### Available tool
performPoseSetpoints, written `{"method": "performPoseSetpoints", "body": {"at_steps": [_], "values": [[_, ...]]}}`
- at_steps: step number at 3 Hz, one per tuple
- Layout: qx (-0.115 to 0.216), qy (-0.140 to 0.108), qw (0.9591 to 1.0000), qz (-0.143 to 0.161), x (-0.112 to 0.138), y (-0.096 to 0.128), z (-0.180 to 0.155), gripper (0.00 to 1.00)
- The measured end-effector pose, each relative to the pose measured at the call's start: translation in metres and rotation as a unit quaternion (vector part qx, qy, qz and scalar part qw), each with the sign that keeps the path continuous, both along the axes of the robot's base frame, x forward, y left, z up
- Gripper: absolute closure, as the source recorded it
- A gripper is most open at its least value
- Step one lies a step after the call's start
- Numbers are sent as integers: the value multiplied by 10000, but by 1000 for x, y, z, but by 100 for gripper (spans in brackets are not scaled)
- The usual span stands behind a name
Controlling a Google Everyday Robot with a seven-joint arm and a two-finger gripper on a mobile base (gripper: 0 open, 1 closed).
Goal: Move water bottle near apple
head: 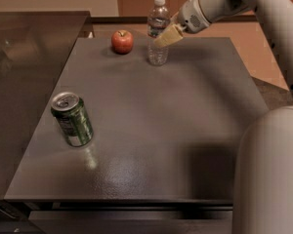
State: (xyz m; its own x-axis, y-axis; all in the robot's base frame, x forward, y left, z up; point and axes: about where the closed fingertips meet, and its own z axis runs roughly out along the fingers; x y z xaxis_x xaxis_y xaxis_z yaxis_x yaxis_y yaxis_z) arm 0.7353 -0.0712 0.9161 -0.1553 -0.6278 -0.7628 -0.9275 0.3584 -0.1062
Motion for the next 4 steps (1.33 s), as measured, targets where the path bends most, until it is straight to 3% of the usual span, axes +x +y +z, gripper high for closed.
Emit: {"method": "performPoseSetpoints", "body": {"at_steps": [2, 4], "values": [[-45, -7, 9995, 301, 18, 38, -1, 100], [-103, 77, 9995, 304, 33, 45, -11, 60]]}}
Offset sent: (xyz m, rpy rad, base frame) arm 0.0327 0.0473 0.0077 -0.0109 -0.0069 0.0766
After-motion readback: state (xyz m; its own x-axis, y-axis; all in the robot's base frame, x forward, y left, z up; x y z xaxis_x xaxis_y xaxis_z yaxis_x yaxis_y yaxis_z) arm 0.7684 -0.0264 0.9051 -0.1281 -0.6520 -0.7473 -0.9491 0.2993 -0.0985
